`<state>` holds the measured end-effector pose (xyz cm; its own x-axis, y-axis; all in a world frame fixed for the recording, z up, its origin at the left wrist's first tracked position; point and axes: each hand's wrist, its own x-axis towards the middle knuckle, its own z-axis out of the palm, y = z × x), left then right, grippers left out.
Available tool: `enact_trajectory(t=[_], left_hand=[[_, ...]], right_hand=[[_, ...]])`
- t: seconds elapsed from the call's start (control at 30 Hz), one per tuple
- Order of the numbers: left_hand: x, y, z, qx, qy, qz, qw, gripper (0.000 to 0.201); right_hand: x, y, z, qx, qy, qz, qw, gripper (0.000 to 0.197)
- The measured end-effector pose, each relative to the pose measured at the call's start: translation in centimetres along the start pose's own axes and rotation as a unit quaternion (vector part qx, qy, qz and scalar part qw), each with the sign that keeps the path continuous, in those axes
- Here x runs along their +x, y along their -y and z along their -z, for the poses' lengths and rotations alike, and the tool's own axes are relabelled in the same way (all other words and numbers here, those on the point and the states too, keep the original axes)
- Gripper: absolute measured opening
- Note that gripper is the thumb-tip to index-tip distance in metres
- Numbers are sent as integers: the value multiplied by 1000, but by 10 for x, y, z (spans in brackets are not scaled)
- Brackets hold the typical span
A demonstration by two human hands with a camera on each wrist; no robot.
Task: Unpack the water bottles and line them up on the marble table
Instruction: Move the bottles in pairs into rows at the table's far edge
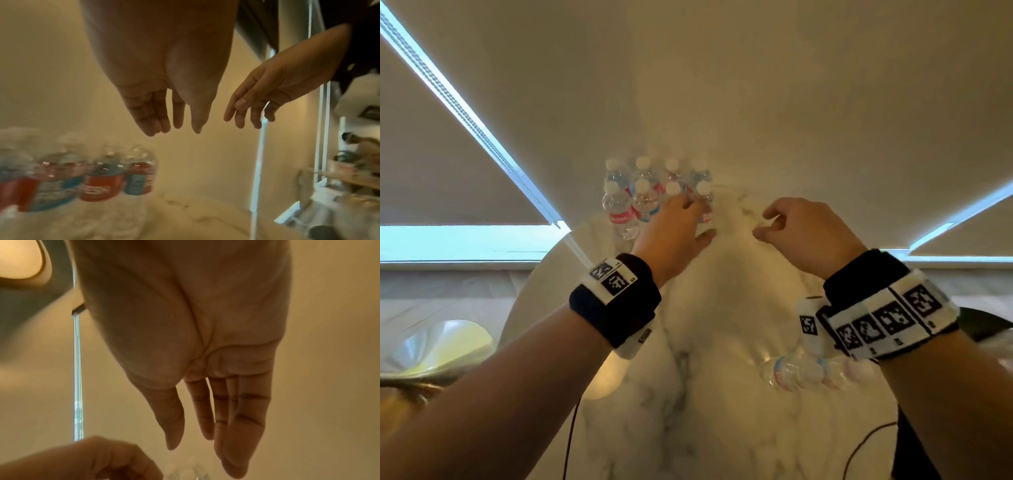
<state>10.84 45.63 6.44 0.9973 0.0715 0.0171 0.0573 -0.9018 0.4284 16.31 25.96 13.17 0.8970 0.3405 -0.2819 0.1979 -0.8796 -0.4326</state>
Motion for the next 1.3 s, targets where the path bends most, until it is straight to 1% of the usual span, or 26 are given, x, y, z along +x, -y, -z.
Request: enact_trajectory(t=[0.1, 0.13, 0.2, 0.3, 0.37, 0.43, 0.5, 0.53, 0.6, 0.7, 0.77, 0.87, 0.97, 1.07, 1.13, 1.23, 1.3], left_hand=[[-43, -46, -21, -69, 66, -41, 995, 37], [-56, -62, -29, -83, 88, -57, 991, 37], [-77, -92, -45, -103, 138, -89, 981, 43], [-101, -127, -67, -80, 211, -137, 965, 56], [-108, -139, -84, -42, 250, -153, 955, 59], [-109, -145, -96, -12, 268, -159, 950, 49], [-105, -147, -101, -17, 264, -145, 954, 37], [-102, -146, -101, -23, 263, -134, 955, 35], [-90, -141, -97, -28, 255, -117, 959, 35], [-55, -121, -93, -21, 231, -94, 968, 37], [-24, -105, -89, -18, 214, -74, 974, 38], [30, -81, -80, 2, 185, -46, 982, 37], [84, -58, -69, 20, 154, -30, 987, 36], [125, -40, -58, 37, 145, -18, 989, 34], [143, -30, -53, 55, 142, -14, 988, 34], [155, -23, -51, 71, 145, 0, 987, 35], [160, -18, -52, 75, 135, 3, 988, 36]], right_hand=[[-59, -42, 11, 0, -5, -38, 999, 31], [-75, -59, 10, -9, 0, -54, 999, 29], [-101, -94, 2, -49, 25, -77, 995, 33], [-128, -134, -18, -98, 83, -97, 987, 42], [-139, -149, -32, -94, 91, -81, 988, 41], [-145, -156, -44, -96, 86, -59, 990, 37], [-144, -159, -50, -88, 67, -47, 993, 33], [-140, -159, -50, -77, 59, -46, 994, 32], [-125, -158, -47, -61, 48, -45, 996, 29], [-87, -149, -39, -51, 30, -38, 998, 27], [-52, -138, -33, -48, 20, -10, 999, 28], [10, -116, -26, -104, 24, 24, 994, 28], [74, -99, -24, -69, -10, 21, 997, 32], [125, -80, -24, -46, -25, 26, 998, 33], [156, -65, -25, -39, -34, 33, 998, 35], [187, -48, -26, -24, -40, 45, 998, 38], [202, -35, -27, -27, -43, 62, 997, 37]])
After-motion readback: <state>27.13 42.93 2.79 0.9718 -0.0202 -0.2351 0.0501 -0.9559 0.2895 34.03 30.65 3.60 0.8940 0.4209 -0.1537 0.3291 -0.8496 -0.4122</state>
